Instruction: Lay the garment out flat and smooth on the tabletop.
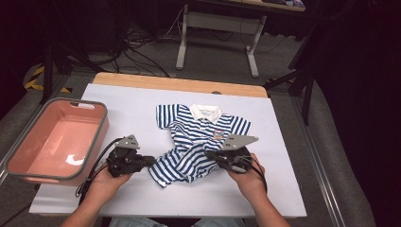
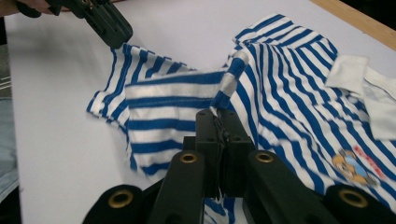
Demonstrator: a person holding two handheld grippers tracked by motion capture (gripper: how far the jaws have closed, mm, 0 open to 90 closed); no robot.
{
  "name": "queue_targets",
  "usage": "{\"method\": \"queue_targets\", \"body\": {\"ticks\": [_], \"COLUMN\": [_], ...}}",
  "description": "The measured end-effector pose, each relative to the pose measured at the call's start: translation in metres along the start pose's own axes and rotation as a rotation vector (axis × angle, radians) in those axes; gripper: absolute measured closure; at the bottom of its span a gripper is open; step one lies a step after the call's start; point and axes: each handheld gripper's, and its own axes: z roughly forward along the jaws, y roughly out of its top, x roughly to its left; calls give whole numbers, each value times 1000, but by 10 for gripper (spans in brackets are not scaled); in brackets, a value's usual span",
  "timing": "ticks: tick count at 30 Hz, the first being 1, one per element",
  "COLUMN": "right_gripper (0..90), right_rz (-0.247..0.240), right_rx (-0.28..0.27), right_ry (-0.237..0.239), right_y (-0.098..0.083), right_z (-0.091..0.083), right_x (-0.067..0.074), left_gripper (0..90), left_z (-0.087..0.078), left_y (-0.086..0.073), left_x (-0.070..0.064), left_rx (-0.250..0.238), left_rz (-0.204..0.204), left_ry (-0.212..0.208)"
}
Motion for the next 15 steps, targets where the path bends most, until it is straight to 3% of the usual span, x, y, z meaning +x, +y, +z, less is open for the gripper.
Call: {"method": "queue_targets", "body": {"ticks": [7,15], "right_gripper": [884,888], "right_rz": [37,50], "right_rx": [1,-5], "right_ry": [-22,-44], "right_y": [-37,-64], "right_z": [-36,-62], "right_x": [2,13], "left_gripper": [819,820], "left_z": [-7,-20], "left_y": [-4,-25], "left_x": [-18,-26], "left_rx": [15,35], "left_rz": [45,20], "left_ry": [-7,-13]}}
